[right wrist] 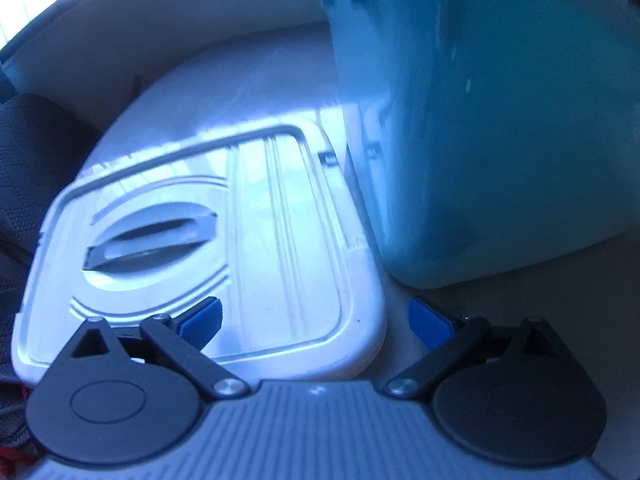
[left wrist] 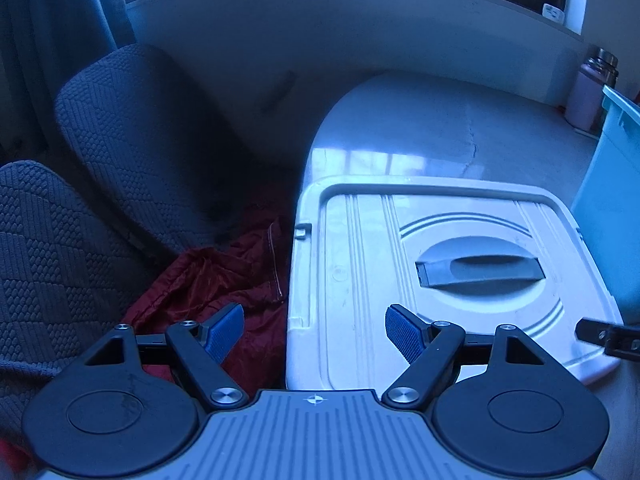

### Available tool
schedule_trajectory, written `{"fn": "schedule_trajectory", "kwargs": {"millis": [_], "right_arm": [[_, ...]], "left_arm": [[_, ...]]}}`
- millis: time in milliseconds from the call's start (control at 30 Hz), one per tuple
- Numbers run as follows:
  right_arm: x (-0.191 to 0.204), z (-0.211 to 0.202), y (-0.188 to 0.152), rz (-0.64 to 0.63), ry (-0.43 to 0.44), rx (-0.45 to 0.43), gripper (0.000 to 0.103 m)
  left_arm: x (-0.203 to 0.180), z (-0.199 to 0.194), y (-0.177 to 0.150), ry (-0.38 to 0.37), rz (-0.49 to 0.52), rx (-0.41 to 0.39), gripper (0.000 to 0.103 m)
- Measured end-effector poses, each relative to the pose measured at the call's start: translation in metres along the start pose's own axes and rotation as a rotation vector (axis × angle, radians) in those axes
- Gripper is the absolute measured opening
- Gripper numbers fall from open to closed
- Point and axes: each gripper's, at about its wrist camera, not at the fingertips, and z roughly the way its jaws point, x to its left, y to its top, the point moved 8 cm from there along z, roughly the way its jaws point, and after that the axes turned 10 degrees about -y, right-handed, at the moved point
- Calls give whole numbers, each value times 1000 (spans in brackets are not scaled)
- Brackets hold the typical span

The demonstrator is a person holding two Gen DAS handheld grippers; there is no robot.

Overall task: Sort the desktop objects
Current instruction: 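Lower both tools to the lid's rim, rolling the left tool sideways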

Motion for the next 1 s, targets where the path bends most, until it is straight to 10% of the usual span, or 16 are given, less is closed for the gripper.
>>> {"fn": "schedule_trajectory", "kwargs": {"millis": [1000], "right_arm": [[25,-3,-8,-56,41,66,102]], "left_arm": [[40,-2,-4,85,-88,16,80]]}}
